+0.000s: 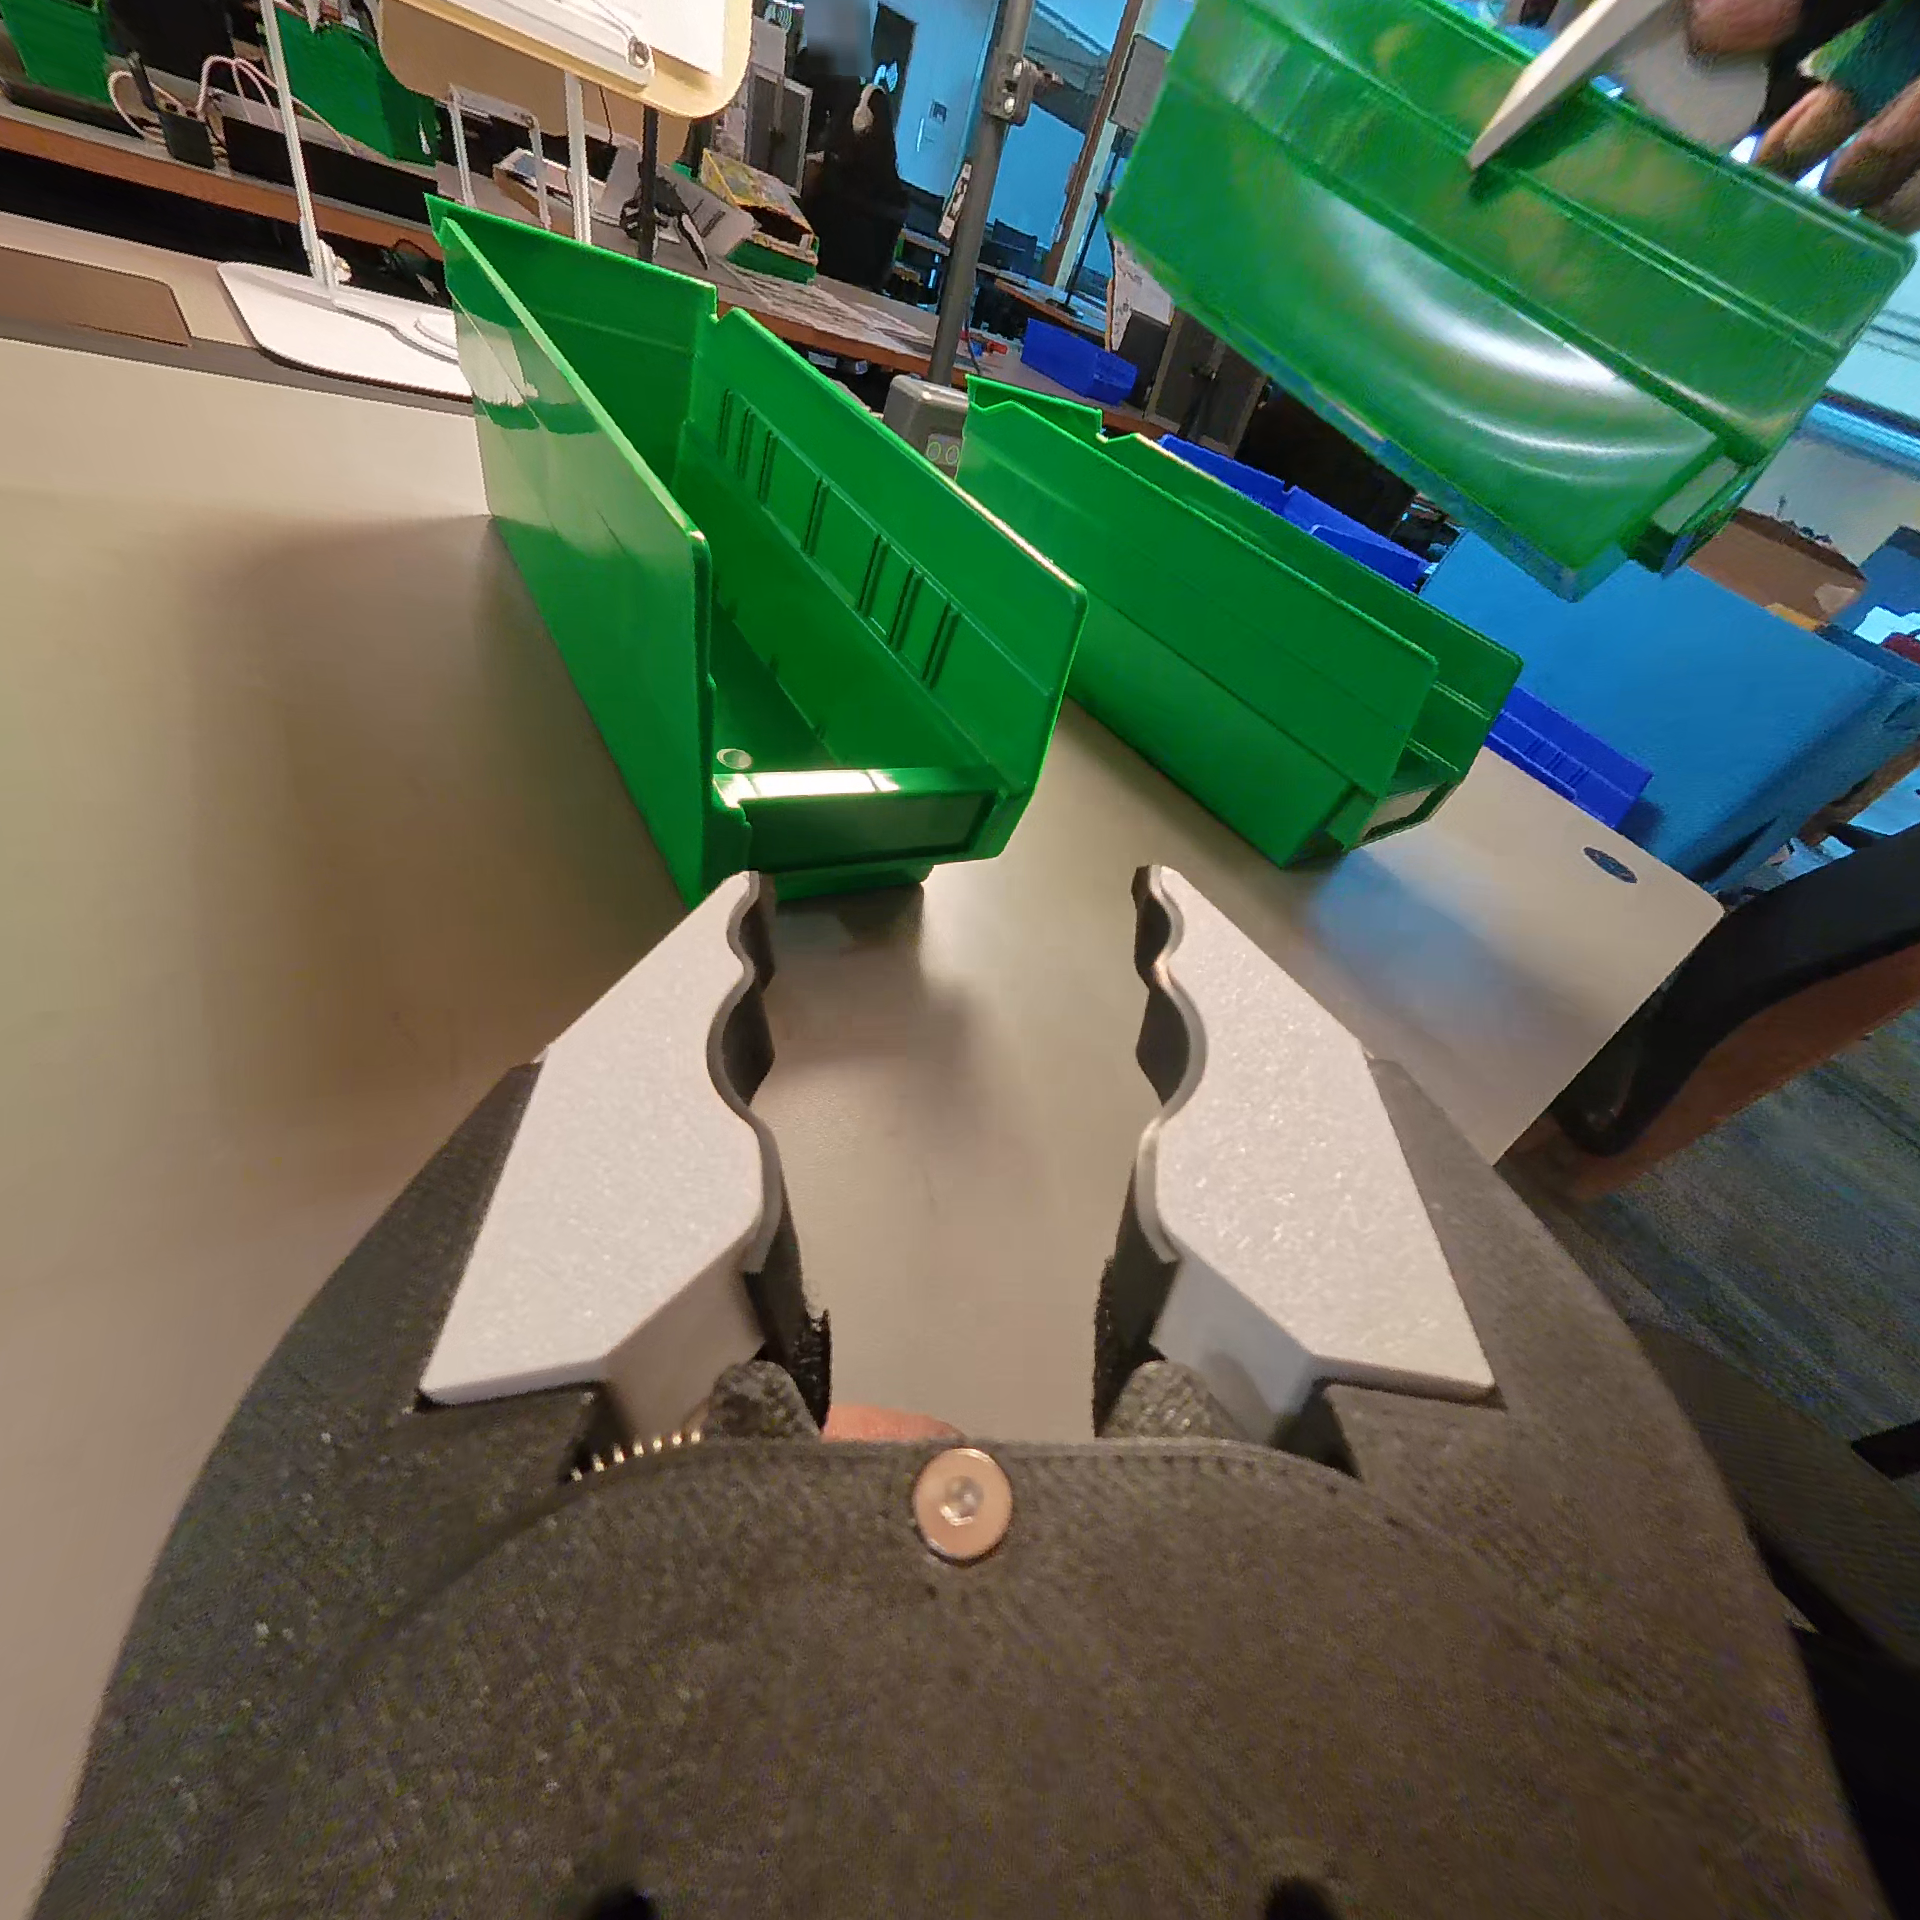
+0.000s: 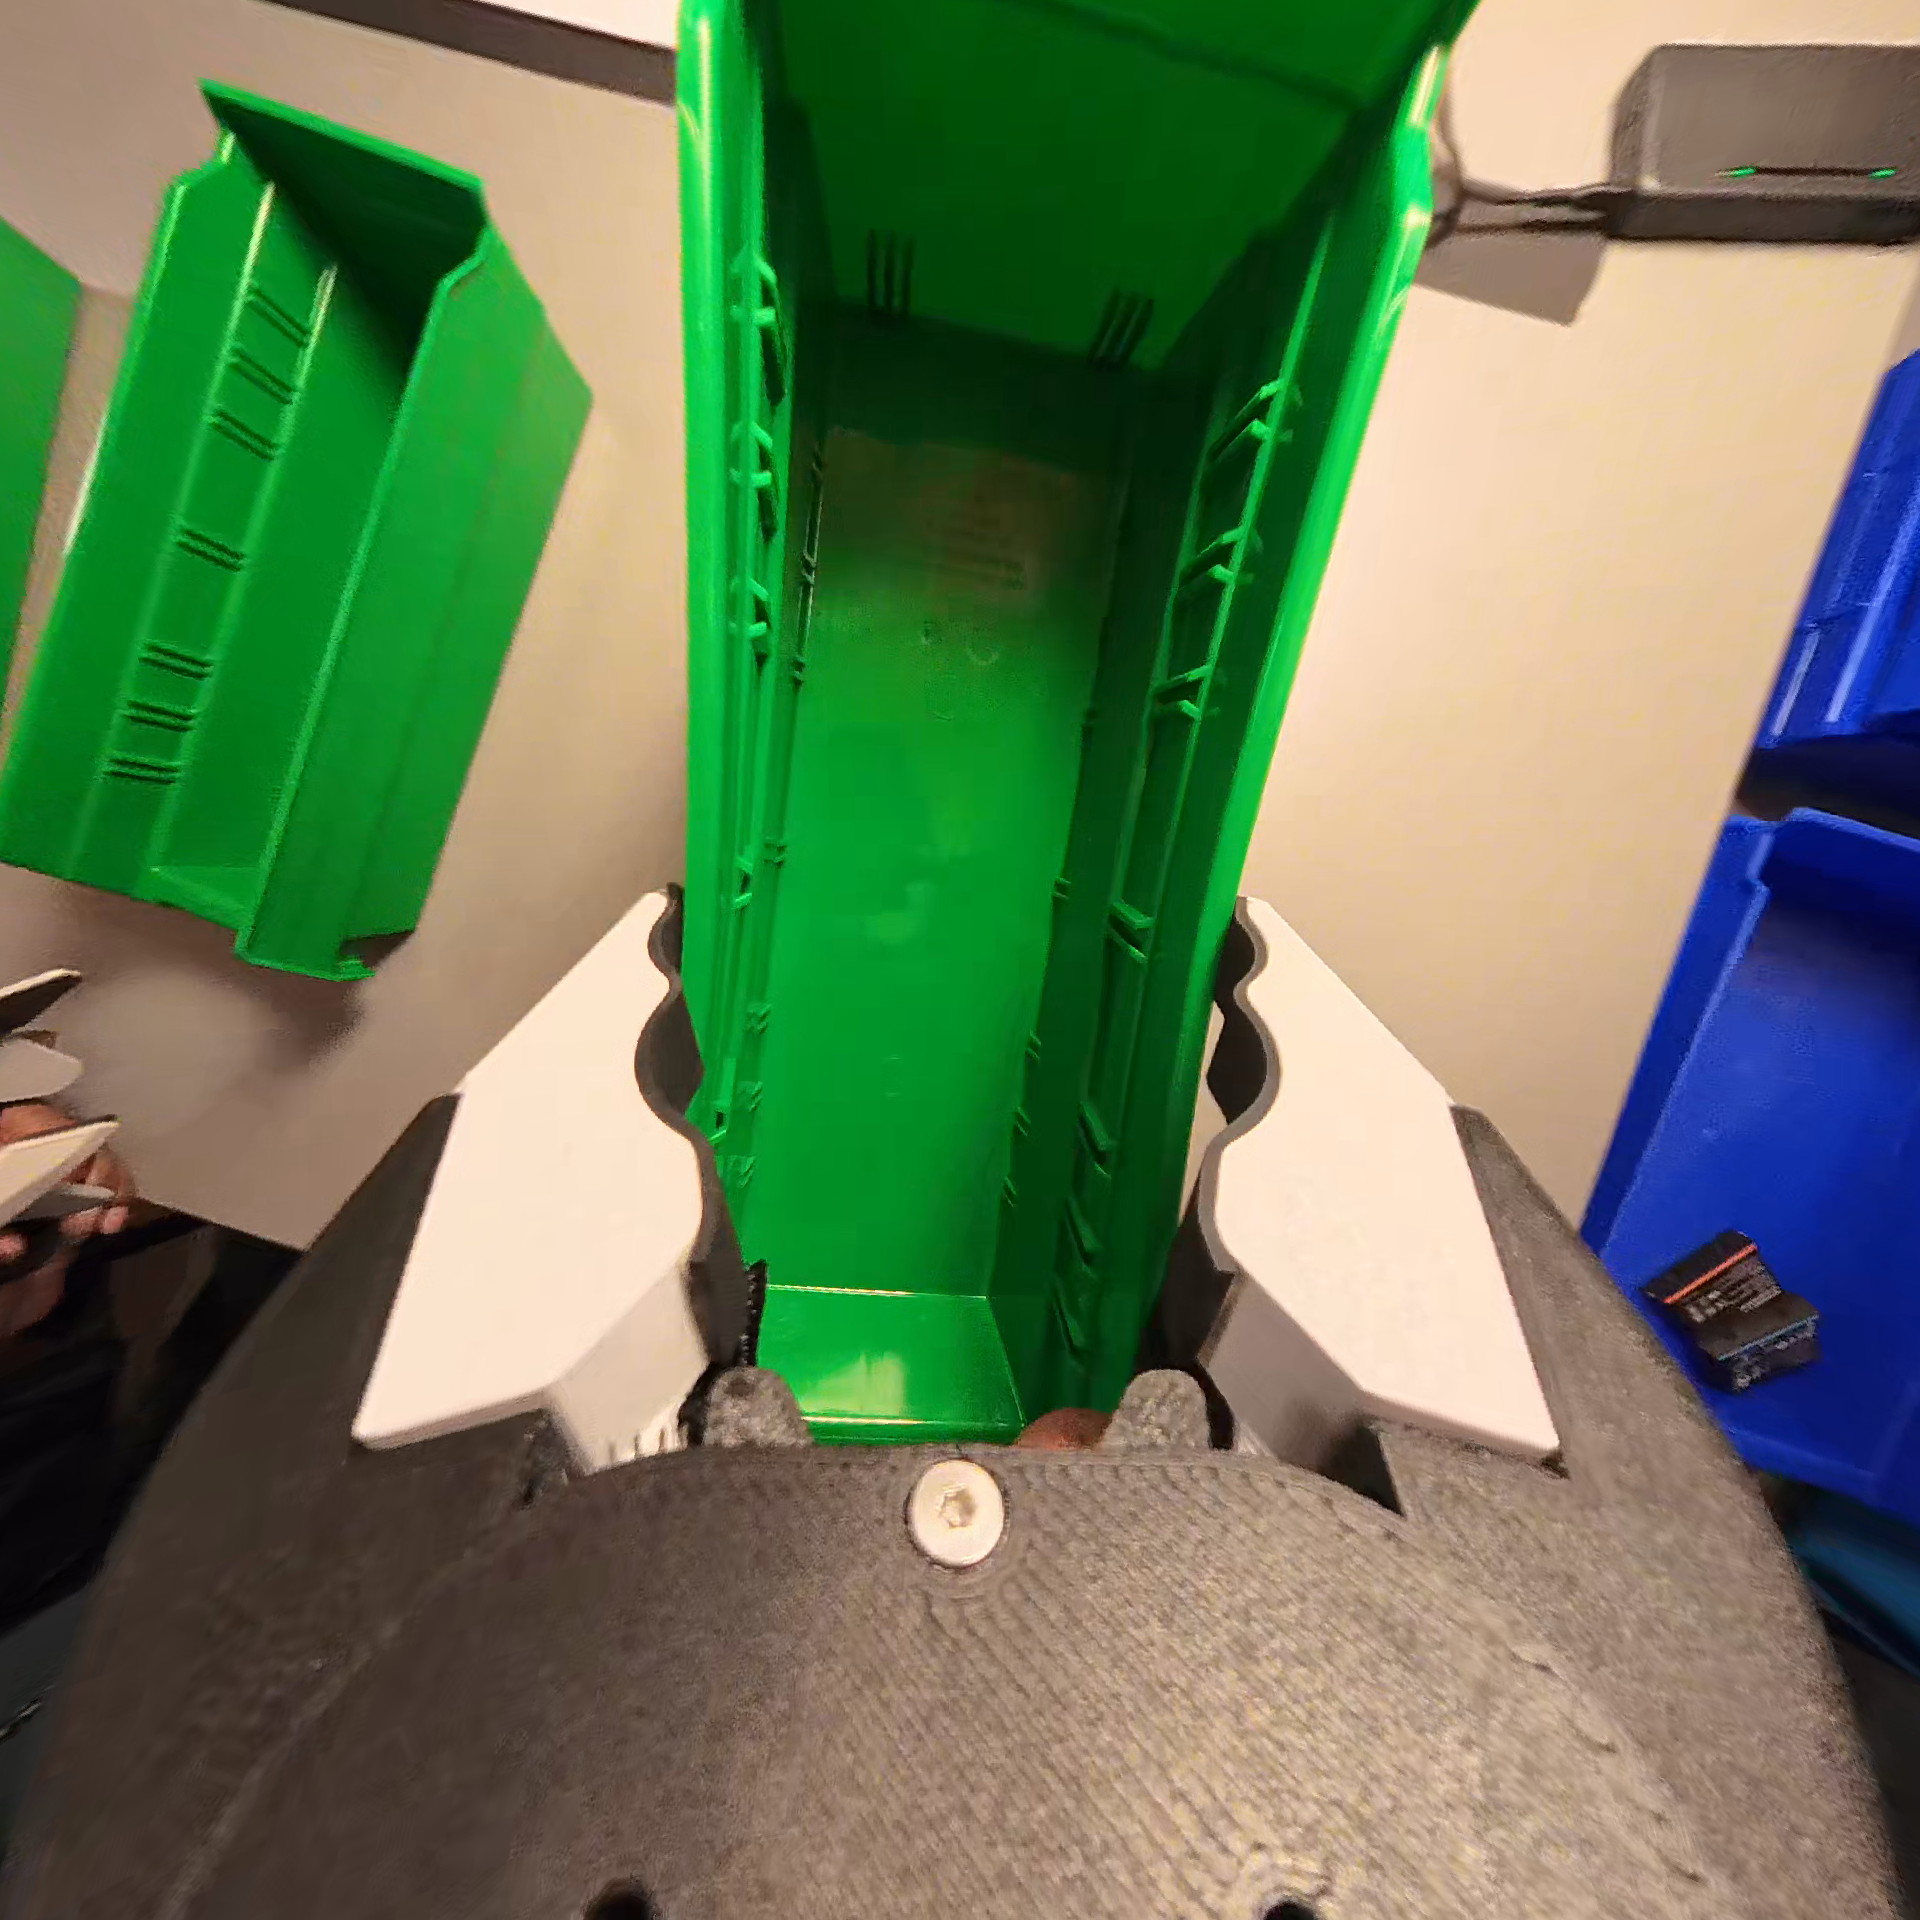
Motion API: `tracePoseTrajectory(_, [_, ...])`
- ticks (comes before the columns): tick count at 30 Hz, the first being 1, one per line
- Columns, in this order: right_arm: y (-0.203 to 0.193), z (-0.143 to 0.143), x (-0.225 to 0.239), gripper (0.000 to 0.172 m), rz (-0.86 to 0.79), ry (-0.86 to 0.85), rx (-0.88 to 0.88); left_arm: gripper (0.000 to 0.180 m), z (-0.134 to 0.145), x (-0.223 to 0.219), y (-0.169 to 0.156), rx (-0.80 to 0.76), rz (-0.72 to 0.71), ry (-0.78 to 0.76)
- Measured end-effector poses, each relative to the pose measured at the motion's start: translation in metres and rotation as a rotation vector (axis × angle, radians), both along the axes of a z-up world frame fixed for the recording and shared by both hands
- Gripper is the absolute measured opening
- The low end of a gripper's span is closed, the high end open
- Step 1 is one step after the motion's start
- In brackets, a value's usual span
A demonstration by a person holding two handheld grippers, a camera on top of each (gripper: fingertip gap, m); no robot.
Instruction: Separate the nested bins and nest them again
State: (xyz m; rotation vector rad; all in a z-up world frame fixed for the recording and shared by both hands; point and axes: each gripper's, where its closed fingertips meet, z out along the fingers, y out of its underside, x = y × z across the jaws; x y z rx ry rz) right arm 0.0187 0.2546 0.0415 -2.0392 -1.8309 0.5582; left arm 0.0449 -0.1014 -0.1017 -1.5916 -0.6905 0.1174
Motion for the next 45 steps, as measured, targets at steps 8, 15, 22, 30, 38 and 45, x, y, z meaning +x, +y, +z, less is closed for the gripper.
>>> tracePoseTrajectory(8, [-0.036, -0.035, -0.015, 0.103, -0.022, -0.119, 0.063, 0.069, 0.004, 0.002, -0.003, 0.019, 0.007, 0.039])
tracePoseTrajectory(15, [-0.042, -0.056, -0.022, 0.104, -0.064, -0.161, 0.122, 0.068, 0.003, 0.002, -0.002, 0.014, 0.007, 0.034])
tracePoseTrajectory(22, [-0.039, -0.071, -0.029, 0.105, -0.097, -0.166, 0.128, 0.068, 0.003, 0.002, -0.002, 0.011, 0.003, 0.03])
tracePoseTrajectory(30, [-0.046, -0.098, -0.036, 0.109, -0.096, -0.189, 0.115, 0.068, 0.003, 0.003, -0.002, 0.01, 0.003, 0.033])
tracePoseTrajectory(38, [-0.058, -0.116, -0.051, 0.114, -0.106, -0.162, 0.117, 0.068, 0.003, 0.003, -0.002, 0.007, 0.004, 0.039])
tracePoseTrajectory(45, [-0.073, -0.12, -0.063, 0.119, -0.114, -0.126, 0.11, 0.068, 0.003, 0.003, -0.001, 0.006, 0.002, 0.039])
